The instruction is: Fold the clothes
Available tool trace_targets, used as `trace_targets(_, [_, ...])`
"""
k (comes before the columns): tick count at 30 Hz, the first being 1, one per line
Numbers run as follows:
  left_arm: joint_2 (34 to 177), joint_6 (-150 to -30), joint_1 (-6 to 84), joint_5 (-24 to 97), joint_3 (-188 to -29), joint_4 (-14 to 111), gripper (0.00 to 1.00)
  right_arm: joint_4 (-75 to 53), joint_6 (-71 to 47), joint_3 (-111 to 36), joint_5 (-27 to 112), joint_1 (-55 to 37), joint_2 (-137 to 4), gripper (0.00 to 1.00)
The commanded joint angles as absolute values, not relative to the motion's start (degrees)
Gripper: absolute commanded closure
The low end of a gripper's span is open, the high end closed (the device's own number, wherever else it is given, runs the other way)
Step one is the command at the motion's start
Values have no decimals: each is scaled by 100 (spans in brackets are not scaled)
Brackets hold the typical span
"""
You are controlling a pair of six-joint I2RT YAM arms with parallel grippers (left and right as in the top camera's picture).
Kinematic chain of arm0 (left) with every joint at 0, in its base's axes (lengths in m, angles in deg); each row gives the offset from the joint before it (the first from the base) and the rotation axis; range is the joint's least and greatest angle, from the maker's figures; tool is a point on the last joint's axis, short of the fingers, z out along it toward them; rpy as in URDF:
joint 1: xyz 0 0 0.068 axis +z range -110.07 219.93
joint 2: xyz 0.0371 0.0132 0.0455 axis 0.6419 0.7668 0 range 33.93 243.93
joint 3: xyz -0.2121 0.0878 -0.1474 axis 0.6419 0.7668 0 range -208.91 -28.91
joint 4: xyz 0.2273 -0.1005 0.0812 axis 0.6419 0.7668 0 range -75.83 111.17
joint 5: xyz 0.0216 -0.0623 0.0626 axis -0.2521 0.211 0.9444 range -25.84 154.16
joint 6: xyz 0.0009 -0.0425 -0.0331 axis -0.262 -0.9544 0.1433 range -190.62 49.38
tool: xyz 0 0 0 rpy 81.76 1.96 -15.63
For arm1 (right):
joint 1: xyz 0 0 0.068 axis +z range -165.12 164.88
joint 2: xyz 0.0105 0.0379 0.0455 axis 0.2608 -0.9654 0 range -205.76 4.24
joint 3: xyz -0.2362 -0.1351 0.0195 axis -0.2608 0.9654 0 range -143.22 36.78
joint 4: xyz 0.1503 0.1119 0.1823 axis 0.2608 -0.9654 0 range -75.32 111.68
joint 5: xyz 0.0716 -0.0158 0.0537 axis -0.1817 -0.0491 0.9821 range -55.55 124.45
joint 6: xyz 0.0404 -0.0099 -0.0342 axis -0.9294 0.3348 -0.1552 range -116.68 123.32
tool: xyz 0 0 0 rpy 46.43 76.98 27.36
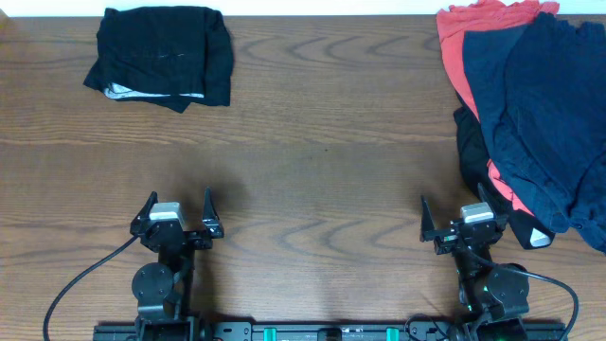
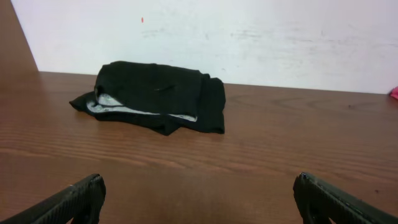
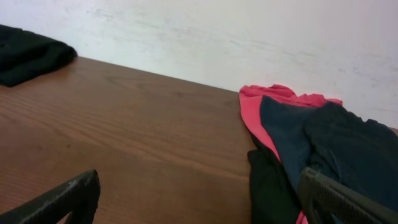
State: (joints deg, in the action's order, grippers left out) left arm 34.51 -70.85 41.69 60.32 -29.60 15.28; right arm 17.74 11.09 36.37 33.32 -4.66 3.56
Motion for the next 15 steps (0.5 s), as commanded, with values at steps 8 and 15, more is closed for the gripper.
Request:
trace_targets(8, [3416,-7160,4145,6015,-2914,1794,2,2117,1070,3646,3230,-422,397,1])
trace_targets(15, [3416,-7160,4145,6015,-2914,1797,2,2517,1072,3646,3057,-425,397,1])
